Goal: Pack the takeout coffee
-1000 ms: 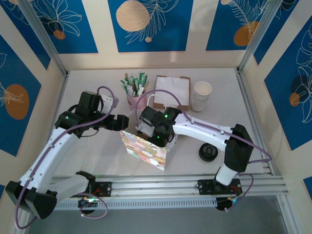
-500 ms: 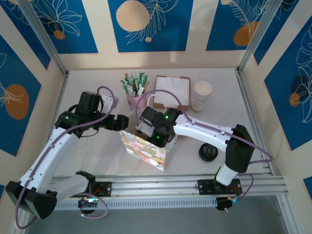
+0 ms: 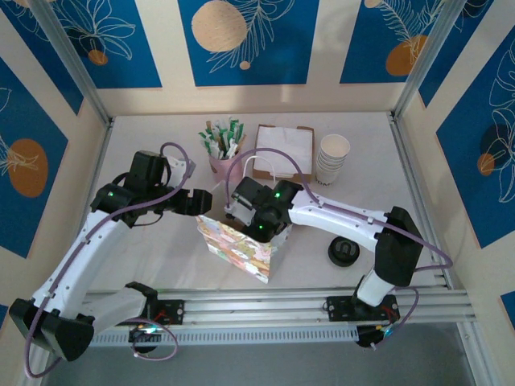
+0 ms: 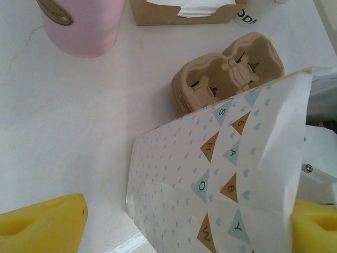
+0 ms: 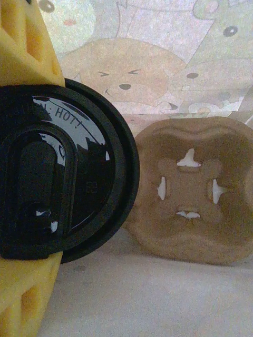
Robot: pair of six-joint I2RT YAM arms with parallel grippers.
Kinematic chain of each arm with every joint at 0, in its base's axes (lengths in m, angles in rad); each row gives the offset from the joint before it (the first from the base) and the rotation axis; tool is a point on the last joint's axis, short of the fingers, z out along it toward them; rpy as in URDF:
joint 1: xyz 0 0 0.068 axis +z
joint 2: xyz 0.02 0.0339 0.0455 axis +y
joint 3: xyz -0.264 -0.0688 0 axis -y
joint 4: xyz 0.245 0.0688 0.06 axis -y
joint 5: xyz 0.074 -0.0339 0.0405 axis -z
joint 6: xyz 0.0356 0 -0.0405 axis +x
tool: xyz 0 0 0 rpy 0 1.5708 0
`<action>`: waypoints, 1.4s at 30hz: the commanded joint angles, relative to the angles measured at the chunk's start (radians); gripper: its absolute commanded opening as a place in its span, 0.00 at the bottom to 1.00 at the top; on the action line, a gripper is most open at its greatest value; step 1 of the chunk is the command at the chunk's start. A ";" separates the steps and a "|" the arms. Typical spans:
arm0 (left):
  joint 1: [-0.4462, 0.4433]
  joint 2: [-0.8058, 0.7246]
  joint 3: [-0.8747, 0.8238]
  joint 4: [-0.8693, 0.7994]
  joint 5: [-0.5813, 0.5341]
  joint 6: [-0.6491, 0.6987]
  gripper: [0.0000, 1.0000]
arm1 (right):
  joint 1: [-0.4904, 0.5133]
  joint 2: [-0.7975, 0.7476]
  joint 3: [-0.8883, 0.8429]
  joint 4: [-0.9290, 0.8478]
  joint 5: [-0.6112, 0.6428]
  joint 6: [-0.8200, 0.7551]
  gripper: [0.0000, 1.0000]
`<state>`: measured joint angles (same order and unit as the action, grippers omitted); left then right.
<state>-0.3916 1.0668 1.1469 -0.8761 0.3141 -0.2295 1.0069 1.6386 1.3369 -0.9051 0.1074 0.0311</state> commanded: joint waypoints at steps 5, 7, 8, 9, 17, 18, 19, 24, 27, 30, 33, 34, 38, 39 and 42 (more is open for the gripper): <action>-0.013 -0.005 -0.008 -0.012 -0.018 -0.005 0.84 | 0.017 0.079 -0.096 -0.069 -0.069 0.032 0.46; -0.013 -0.002 -0.004 -0.015 -0.020 -0.006 0.84 | 0.017 0.077 -0.099 -0.069 -0.066 0.031 0.46; -0.013 -0.001 -0.003 -0.014 -0.021 -0.005 0.84 | 0.016 0.076 -0.100 -0.070 -0.063 0.031 0.46; -0.014 0.000 -0.001 -0.015 -0.021 -0.005 0.84 | 0.015 0.075 -0.102 -0.071 -0.060 0.031 0.46; -0.015 -0.001 -0.004 -0.015 -0.023 -0.011 0.84 | 0.013 0.058 -0.107 -0.070 -0.048 0.033 0.46; -0.015 -0.001 -0.006 -0.015 -0.023 -0.012 0.84 | 0.013 0.056 -0.109 -0.069 -0.046 0.033 0.46; -0.015 -0.001 -0.006 -0.015 -0.022 -0.011 0.84 | 0.013 0.055 -0.108 -0.069 -0.046 0.034 0.46; -0.019 -0.002 -0.006 -0.013 -0.021 -0.014 0.84 | 0.014 0.057 -0.112 -0.066 -0.040 0.038 0.46; -0.020 -0.002 -0.005 -0.014 -0.023 -0.013 0.84 | 0.014 0.056 -0.110 -0.069 -0.031 0.040 0.46; -0.020 -0.002 -0.004 -0.014 -0.025 -0.014 0.84 | 0.013 0.056 -0.109 -0.073 -0.023 0.042 0.46; -0.021 -0.002 -0.006 -0.013 -0.026 -0.014 0.84 | 0.014 0.055 -0.108 -0.077 -0.017 0.044 0.46; -0.021 -0.002 -0.006 -0.012 -0.027 -0.014 0.84 | 0.014 0.055 -0.108 -0.078 -0.013 0.045 0.46; -0.023 -0.002 -0.003 -0.014 -0.027 -0.016 0.84 | 0.013 0.056 -0.105 -0.087 -0.002 0.048 0.47; -0.023 -0.003 -0.002 -0.015 -0.027 -0.013 0.84 | 0.015 0.055 -0.105 -0.089 0.000 0.048 0.47; -0.024 -0.002 -0.001 -0.015 -0.030 -0.013 0.84 | 0.015 0.056 -0.104 -0.094 0.011 0.051 0.47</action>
<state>-0.4000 1.0672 1.1469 -0.8761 0.3042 -0.2344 1.0077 1.6119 1.3090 -0.8791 0.1154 0.0395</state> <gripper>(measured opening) 0.844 0.648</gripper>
